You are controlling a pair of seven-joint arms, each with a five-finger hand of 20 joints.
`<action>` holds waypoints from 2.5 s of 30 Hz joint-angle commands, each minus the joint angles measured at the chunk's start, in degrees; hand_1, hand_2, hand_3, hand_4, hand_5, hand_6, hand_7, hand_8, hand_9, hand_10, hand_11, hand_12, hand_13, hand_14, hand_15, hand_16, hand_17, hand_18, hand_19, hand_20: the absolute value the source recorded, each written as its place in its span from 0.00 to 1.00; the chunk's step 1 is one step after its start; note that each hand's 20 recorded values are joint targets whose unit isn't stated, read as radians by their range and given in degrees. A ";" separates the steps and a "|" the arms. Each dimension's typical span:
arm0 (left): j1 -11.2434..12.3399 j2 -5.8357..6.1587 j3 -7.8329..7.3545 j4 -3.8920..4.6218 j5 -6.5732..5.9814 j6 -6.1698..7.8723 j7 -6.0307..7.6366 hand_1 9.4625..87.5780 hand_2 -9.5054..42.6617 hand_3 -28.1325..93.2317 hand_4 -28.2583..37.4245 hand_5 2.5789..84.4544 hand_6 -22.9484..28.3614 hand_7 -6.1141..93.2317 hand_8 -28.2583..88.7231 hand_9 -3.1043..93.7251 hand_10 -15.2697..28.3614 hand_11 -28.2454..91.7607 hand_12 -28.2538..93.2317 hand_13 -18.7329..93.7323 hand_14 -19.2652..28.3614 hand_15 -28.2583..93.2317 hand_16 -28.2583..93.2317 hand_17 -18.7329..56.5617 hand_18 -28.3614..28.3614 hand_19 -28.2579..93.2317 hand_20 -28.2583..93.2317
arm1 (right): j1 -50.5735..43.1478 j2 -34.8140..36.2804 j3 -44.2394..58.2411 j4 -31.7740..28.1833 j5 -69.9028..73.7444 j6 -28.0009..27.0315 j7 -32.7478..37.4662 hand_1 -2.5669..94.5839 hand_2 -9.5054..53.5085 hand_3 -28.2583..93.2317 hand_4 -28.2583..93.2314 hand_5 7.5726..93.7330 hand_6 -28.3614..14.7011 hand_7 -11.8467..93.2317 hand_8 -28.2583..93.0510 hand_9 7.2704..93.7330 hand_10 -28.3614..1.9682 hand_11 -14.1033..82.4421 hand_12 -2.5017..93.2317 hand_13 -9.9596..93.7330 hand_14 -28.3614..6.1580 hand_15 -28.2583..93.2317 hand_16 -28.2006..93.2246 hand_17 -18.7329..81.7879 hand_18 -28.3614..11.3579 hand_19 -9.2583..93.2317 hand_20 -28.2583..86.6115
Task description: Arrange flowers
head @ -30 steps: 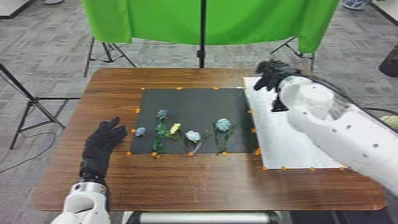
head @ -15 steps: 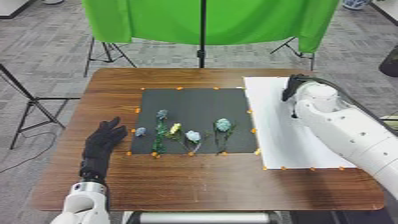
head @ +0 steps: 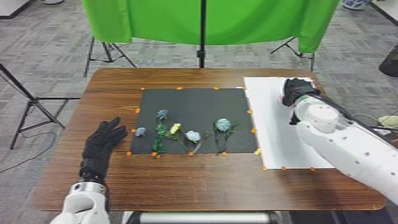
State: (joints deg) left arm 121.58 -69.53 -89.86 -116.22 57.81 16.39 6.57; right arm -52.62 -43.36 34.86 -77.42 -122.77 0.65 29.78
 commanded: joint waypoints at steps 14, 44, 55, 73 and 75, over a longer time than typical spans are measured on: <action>0.69 -0.73 0.81 1.23 0.24 -1.31 -1.79 0.16 0.35 0.74 0.00 0.49 0.54 0.17 0.19 0.48 0.67 0.38 0.33 0.44 0.78 0.42 0.23 0.28 0.73 0.30 0.38 | -14.67 5.47 8.96 -29.72 13.66 -8.85 -5.15 0.65 0.00 0.68 0.09 0.84 0.67 0.34 0.31 0.96 0.62 0.33 0.38 0.97 0.77 0.74 0.50 0.85 0.42 1.00 0.77; 0.82 -0.97 0.68 1.18 0.43 -1.77 -1.87 0.16 0.35 0.74 0.00 0.49 0.54 0.17 0.19 0.48 0.67 0.38 0.33 0.44 0.78 0.42 0.23 0.28 0.73 0.30 0.38 | -22.83 5.92 19.49 -36.16 12.90 -15.29 -5.36 0.37 0.00 0.66 0.00 0.65 0.59 0.23 0.18 0.78 0.43 0.35 0.26 0.93 0.69 0.71 0.50 0.80 0.41 1.00 0.71; 0.45 -0.32 0.75 1.45 5.55 -5.78 2.05 0.17 0.32 0.75 0.00 0.49 0.54 0.17 0.19 0.48 0.67 0.38 0.33 0.45 0.78 0.42 0.23 0.30 0.72 0.29 0.38 | -50.18 -6.29 48.04 -35.91 59.85 8.11 -37.03 0.21 0.12 0.79 0.10 0.60 0.60 0.25 0.17 0.59 0.37 0.23 0.21 0.56 0.36 0.35 0.43 0.43 0.33 0.28 0.53; 0.02 0.01 3.17 -0.48 -1.99 -0.18 17.40 0.22 0.22 0.78 0.04 0.54 0.52 0.20 0.18 0.50 0.67 0.38 0.33 0.47 0.71 0.38 0.23 0.43 0.68 0.26 0.44 | -67.13 -20.12 57.98 -38.99 72.91 4.95 -44.25 0.05 0.15 0.87 0.08 0.35 0.66 0.19 0.17 0.37 0.48 0.19 0.14 0.36 0.48 0.29 0.32 0.34 0.38 0.10 0.44; 0.48 -0.47 2.81 -1.23 -2.77 -1.42 17.14 0.22 0.23 0.78 0.04 0.54 0.53 0.19 0.18 0.50 0.67 0.39 0.33 0.47 0.72 0.38 0.23 0.43 0.69 0.26 0.44 | -67.02 -20.35 57.83 -39.07 71.80 5.07 -44.02 0.06 0.15 0.87 0.08 0.36 0.66 0.19 0.17 0.38 0.47 0.19 0.14 0.36 0.48 0.29 0.32 0.35 0.38 0.10 0.44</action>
State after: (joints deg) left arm 119.79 -68.37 -86.91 -115.42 57.96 16.44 25.84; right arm -117.85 -61.17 92.93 -116.45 -44.97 5.57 -14.26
